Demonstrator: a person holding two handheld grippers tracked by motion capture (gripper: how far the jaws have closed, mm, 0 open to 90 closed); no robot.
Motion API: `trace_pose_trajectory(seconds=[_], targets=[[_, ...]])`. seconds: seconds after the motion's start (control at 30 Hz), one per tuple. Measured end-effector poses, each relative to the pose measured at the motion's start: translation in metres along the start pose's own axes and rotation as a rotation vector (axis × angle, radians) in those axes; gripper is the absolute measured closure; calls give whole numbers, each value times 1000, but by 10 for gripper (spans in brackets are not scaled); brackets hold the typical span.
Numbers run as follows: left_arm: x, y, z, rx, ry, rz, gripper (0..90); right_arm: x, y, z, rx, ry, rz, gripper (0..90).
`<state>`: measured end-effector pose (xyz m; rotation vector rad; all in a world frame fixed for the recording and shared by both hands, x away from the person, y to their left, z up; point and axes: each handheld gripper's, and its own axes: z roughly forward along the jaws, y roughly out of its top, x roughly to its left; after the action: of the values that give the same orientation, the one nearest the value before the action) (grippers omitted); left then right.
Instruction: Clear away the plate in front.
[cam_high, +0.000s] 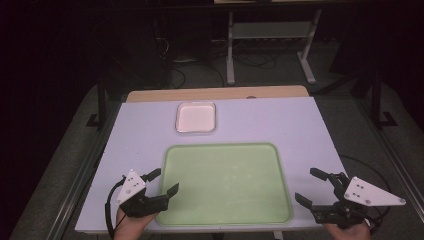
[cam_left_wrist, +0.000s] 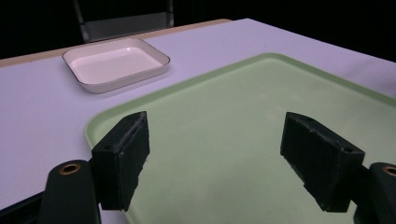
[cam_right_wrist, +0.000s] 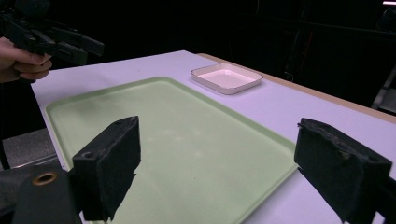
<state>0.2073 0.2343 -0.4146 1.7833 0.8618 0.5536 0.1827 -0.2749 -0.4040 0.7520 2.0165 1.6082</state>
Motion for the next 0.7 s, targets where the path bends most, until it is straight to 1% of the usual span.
trace_pose_trajectory(seconds=[0.2,0.6,0.63,0.67,0.7], targets=[[2,-1,0,3,4,-11,229,-2,-1,1,5,0,7,137],[-1,0,-1,0,0,-15,229,1,0,1,10,1,-8,137],[-1,0,-1,-4,-9,-28,228,1,-1,1,11,-2,-8,137],[0,1,-1,-12,-25,-54,228,1,-1,1,11,-3,-7,137],[0,2,-1,-16,-33,-71,227,1,-1,0,10,-5,-4,137]])
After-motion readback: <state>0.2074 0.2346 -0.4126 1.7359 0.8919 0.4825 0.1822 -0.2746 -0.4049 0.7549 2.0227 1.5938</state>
